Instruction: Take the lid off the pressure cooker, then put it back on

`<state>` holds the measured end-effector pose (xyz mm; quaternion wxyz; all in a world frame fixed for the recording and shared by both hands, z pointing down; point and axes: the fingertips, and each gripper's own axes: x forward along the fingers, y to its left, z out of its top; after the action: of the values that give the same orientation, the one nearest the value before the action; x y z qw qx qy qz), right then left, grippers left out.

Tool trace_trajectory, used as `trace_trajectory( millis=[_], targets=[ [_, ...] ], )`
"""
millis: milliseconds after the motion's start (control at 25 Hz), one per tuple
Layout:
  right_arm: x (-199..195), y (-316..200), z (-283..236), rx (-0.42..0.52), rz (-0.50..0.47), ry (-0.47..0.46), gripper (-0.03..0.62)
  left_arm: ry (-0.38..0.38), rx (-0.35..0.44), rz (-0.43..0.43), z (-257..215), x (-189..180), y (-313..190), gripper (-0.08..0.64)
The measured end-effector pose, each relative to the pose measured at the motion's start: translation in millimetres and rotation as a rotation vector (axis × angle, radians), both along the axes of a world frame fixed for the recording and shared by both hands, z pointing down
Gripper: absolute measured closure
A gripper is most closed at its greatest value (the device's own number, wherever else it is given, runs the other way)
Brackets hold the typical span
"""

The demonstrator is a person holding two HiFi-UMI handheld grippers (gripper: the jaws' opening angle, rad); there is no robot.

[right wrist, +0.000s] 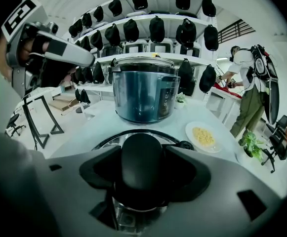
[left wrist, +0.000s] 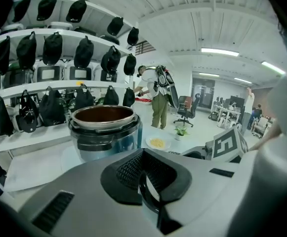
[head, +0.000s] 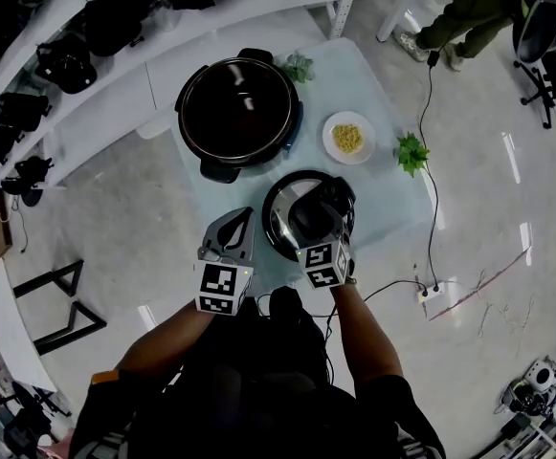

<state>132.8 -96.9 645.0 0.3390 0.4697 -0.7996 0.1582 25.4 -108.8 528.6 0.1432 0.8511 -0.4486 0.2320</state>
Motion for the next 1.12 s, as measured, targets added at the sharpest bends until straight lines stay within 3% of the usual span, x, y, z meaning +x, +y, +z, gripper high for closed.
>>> trace_trajectory(
  millis=[440, 840, 1120],
  targets=[
    [8.7, 30.9, -113.0, 0.138, 0.025, -0.135, 0.317, 0.062, 0.094, -0.078, -65.5, 8.4, 37.7, 0.555],
    [-5.1, 76.7, -206.5, 0.26, 0.045, -0.213, 0.519, 0.071, 0.151, -0.122, -113.7, -0.4, 85.2, 0.554],
    [-27.6, 107.8, -235.3, 0.302, 0.06, -0.256, 0.557, 0.093, 0.2, -0.104, -137.0, -17.9, 112.6, 0.555]
  ],
)
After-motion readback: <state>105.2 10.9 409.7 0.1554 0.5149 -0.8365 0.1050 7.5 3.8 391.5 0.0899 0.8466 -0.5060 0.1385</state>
